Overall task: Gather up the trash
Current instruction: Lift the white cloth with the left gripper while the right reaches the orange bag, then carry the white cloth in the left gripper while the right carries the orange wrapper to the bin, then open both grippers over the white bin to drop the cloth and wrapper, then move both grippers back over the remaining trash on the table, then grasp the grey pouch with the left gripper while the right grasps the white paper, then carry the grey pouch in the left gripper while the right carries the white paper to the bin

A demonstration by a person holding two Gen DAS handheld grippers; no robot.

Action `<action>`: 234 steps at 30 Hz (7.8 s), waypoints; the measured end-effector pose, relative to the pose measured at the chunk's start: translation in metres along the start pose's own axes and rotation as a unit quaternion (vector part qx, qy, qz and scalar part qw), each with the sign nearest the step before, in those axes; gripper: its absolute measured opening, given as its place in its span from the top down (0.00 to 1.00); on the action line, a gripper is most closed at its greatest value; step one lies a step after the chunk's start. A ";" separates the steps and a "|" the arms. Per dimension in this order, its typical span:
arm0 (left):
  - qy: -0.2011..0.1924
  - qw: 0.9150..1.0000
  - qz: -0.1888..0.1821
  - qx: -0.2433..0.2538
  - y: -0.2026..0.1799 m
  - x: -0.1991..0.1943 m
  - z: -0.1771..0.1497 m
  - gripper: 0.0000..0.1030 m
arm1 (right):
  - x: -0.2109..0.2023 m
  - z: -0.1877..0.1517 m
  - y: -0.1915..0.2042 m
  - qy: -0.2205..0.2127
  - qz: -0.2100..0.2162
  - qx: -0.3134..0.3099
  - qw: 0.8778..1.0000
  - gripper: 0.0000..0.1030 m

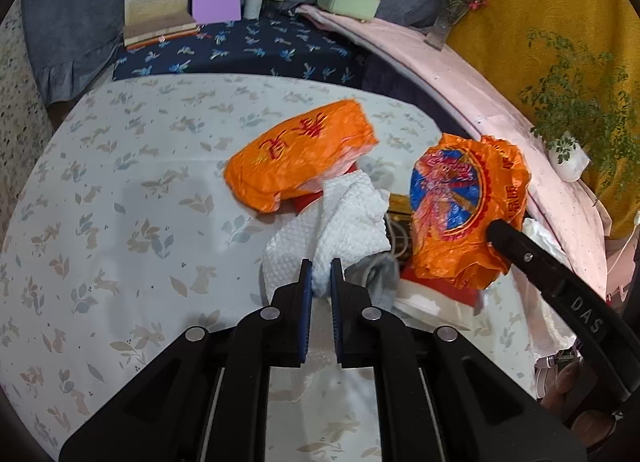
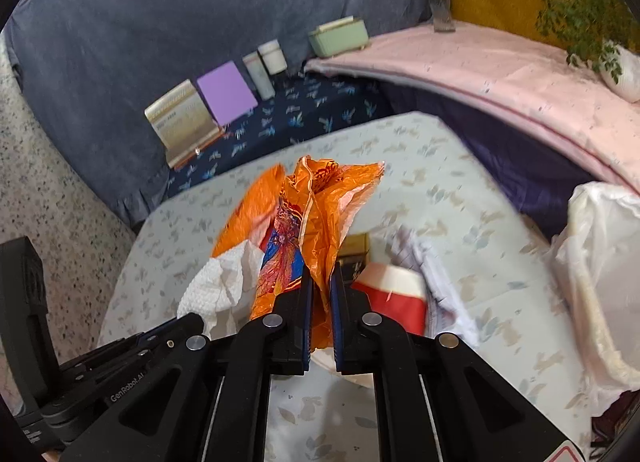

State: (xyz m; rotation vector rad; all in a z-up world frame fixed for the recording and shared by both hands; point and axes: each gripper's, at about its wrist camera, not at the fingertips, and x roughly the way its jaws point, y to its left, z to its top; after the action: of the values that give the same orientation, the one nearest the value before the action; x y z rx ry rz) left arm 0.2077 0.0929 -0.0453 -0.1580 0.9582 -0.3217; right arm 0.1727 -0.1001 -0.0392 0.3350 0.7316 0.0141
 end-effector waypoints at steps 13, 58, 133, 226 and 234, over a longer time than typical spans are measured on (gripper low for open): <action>-0.050 0.996 -0.041 0.063 -0.092 -0.049 0.012 0.92 | -0.097 0.018 -0.051 -0.092 -0.027 0.020 0.995 0.92; 0.010 0.964 -0.137 0.228 -0.342 0.011 -0.040 0.90 | -0.190 -0.027 -0.265 -0.136 -0.148 0.172 0.964 0.92; -0.022 0.999 0.023 0.016 -0.048 -0.010 -0.023 0.44 | -0.090 -0.015 -0.060 -0.053 -0.057 0.016 0.997 0.60; -0.026 0.971 -0.126 0.202 -0.296 -0.032 -0.039 0.97 | -0.195 -0.018 -0.208 -0.152 -0.111 0.120 0.975 0.93; 0.002 0.965 -0.139 0.221 -0.325 -0.003 -0.048 0.97 | -0.188 -0.028 -0.241 -0.139 -0.129 0.148 0.971 0.93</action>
State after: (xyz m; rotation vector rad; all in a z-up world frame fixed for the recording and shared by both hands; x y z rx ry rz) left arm 0.1016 -0.2114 0.0184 0.1194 0.8469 -0.7872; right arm -0.0108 -0.3445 -0.0094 0.5121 0.4926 -0.3858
